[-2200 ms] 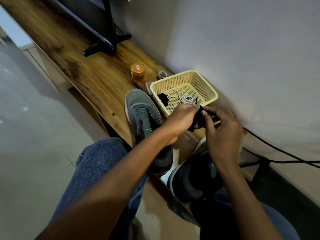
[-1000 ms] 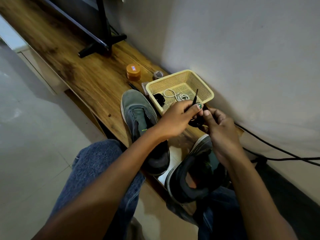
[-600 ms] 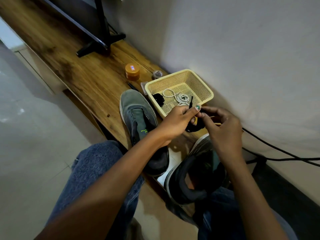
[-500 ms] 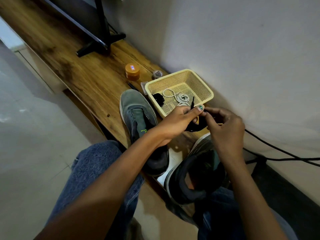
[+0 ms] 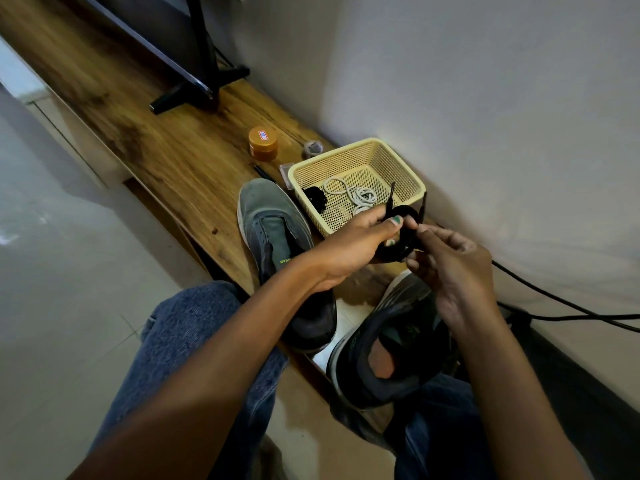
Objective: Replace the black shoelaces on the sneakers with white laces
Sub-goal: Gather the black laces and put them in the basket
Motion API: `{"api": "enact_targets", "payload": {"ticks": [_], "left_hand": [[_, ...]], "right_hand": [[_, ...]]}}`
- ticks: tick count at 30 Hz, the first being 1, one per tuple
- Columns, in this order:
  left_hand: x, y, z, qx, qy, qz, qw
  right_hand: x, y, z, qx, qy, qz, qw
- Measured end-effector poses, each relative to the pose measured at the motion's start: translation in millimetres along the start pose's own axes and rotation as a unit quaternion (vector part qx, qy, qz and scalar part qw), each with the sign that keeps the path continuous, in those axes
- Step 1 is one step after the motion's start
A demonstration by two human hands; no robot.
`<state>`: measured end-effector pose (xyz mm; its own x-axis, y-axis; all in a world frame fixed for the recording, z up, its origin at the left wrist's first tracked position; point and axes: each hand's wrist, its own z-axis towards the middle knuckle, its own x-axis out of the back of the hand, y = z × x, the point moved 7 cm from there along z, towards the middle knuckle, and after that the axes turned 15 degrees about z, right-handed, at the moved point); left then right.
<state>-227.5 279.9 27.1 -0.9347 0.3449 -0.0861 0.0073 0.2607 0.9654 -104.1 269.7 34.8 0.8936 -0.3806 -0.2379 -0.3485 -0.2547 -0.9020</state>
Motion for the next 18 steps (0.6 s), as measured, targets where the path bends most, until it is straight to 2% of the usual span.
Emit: {"api": "enact_targets", "payload": {"ticks": [5, 11, 14, 18], "left_hand": [[3, -1, 0, 0.005, 0.013, 0.024, 1.000], [7, -5, -3, 0.042, 0.002, 0.044, 0.998], [6, -3, -5, 0.036, -0.005, 0.054, 0.998], [13, -7, -3, 0.055, 0.043, 0.049, 0.996]], "right_hand": [[-18, 8, -6, -0.044, -0.087, -0.066, 0.993], [-23, 8, -13, -0.115, -0.133, -0.005, 0.984], [-23, 10, -13, -0.118, -0.130, -0.025, 0.984], [-26, 18, -15, -0.196, -0.116, 0.059, 0.972]]}}
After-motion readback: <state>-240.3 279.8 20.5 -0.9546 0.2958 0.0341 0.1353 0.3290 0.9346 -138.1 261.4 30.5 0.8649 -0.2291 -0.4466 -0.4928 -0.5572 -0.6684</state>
